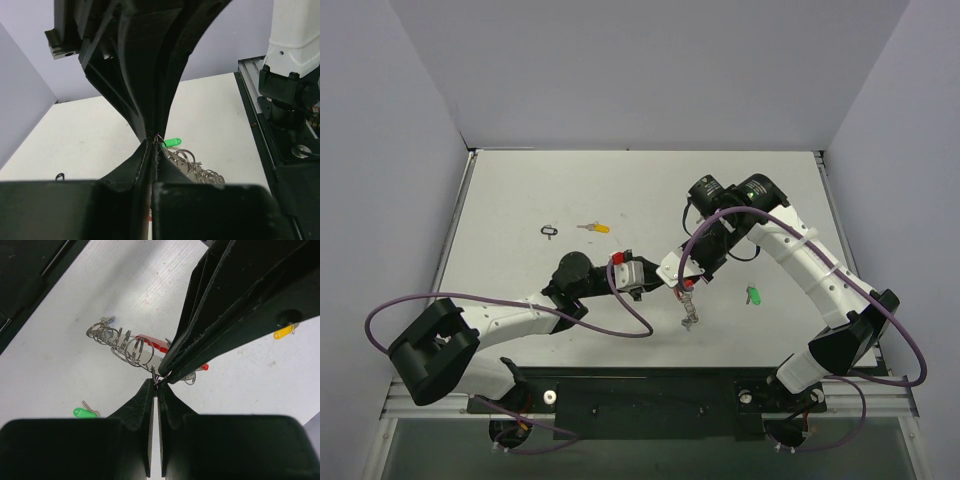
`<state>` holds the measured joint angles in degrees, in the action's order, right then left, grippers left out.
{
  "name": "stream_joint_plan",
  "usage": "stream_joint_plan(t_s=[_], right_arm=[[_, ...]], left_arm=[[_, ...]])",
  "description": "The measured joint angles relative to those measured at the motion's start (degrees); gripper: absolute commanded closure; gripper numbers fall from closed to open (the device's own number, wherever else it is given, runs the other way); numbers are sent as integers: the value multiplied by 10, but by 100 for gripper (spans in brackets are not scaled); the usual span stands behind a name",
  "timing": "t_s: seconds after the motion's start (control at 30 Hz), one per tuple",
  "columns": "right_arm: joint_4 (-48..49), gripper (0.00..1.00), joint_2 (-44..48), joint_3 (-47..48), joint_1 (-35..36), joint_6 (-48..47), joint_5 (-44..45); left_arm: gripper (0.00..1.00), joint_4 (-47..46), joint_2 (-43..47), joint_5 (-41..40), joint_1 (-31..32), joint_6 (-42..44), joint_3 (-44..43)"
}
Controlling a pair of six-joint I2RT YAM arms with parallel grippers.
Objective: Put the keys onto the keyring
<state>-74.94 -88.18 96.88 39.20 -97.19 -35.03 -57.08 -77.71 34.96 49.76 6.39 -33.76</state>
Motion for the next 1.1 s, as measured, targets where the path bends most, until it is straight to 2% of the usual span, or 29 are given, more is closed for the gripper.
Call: stream_joint_plan(t_s=[0.23, 0.43, 0.57, 0.67, 0.83, 0.97, 1.1], right_arm=[[-3, 100, 0, 0, 0, 12, -1], [11, 99, 10, -22, -2, 49, -19], [23, 89, 22, -36, -2, 79, -36], [19, 74, 25, -40, -2, 103, -51], [14, 69, 49, -69, -9, 137, -82], [30, 69, 90, -83, -57, 250, -119], [132, 68, 136, -97, -126, 420, -140]], left_arm=[[100, 0, 1, 1, 3, -21, 0], [100, -11, 35, -68, 8, -116, 36], [100, -26, 47, -115, 11, -200, 54], [100, -37, 47, -154, 10, -243, 58], [100, -44, 50, -194, 7, -269, 58], [100, -44, 56, -195, 7, -268, 58], [100, -44, 63, -188, 7, -273, 58]])
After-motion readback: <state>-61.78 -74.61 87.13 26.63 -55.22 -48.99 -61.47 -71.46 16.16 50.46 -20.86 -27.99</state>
